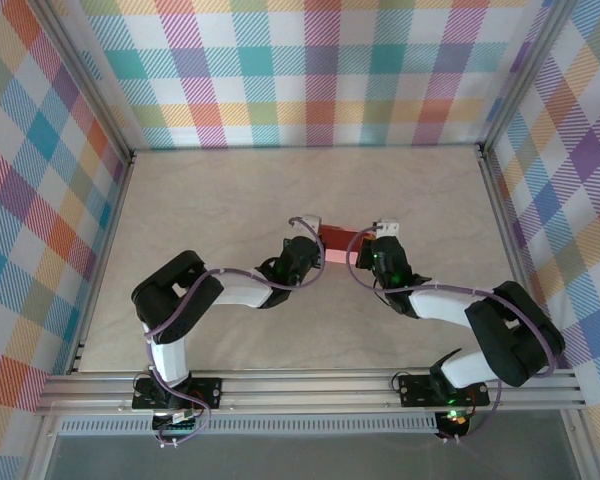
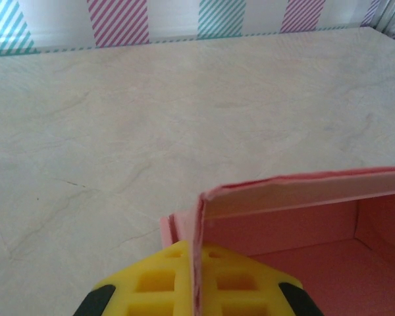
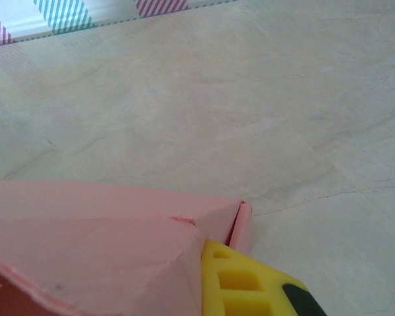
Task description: Fold the paper box
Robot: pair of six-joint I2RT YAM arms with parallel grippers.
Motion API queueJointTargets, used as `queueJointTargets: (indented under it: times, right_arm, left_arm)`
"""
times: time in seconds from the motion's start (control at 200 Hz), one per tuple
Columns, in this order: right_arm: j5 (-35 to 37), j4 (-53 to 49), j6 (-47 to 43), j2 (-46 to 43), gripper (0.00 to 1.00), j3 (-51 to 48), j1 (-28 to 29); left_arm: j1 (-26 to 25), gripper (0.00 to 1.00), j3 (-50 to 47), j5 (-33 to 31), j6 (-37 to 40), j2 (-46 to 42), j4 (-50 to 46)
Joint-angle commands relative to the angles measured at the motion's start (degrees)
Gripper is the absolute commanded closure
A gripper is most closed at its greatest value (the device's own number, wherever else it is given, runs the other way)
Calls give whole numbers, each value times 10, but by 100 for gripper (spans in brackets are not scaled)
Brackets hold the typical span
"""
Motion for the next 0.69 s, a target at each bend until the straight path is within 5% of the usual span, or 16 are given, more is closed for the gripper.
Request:
queueJointTargets:
  times: [0.0, 0.515, 0.69]
  right_arm:
    - [-44, 72, 0, -17, 100, -15, 21]
    - [-55, 83, -15, -56, 68, -45, 23]
    - [-62, 80, -21, -80, 47, -64, 23]
  left_arm:
    - [-27, 100, -22, 14, 15, 19, 20]
    - [-34, 100, -15, -24, 31, 31, -2]
    - [-35, 100, -12, -30, 32, 31, -7]
